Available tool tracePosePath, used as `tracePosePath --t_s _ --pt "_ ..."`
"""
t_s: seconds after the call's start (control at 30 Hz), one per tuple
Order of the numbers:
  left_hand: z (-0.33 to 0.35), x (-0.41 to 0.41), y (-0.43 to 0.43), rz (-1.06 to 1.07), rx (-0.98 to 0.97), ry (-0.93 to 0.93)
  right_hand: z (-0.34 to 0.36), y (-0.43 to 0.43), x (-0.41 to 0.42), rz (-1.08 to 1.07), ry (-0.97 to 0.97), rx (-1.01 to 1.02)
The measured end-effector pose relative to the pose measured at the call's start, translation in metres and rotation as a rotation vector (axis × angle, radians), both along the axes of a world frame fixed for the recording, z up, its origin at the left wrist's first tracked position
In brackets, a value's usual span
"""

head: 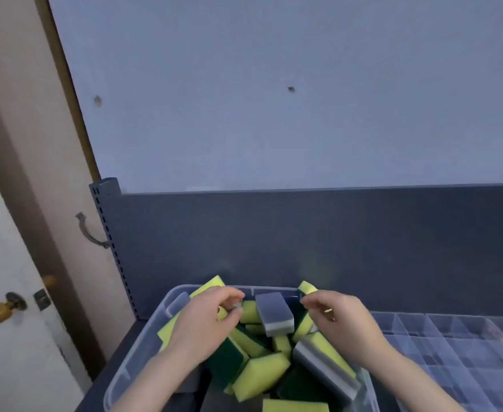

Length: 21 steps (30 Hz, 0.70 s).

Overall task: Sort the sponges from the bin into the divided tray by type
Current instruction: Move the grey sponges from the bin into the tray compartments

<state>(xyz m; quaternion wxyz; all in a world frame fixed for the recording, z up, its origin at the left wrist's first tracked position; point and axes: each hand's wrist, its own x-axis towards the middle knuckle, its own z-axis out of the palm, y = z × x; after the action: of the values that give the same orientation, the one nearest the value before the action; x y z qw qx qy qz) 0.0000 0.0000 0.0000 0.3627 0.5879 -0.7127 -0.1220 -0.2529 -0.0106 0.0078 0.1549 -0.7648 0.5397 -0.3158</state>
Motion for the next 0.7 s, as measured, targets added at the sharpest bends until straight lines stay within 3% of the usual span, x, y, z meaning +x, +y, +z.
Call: tracePosePath --t_s 0.33,0.5,0.6,0.7 --pt "-0.021 -0.020 -0.075 -0.133 0.161 -0.075 -0.029 0.000 0.011 -0.062 0.317 0.222" --pt "-0.020 -0.033 -0.098 -0.392 0.166 -0.294 -0.031 0.001 0.022 -0.073 0.527 0.201" --pt "-0.016 -0.042 -0.107 -0.564 0.276 -0.468 -0.034 -0.002 0.022 -0.089 0.519 0.212" --pt "-0.009 -0.048 -0.109 -0.668 0.336 -0.680 -0.027 -0.006 0.014 -0.153 0.344 0.238"
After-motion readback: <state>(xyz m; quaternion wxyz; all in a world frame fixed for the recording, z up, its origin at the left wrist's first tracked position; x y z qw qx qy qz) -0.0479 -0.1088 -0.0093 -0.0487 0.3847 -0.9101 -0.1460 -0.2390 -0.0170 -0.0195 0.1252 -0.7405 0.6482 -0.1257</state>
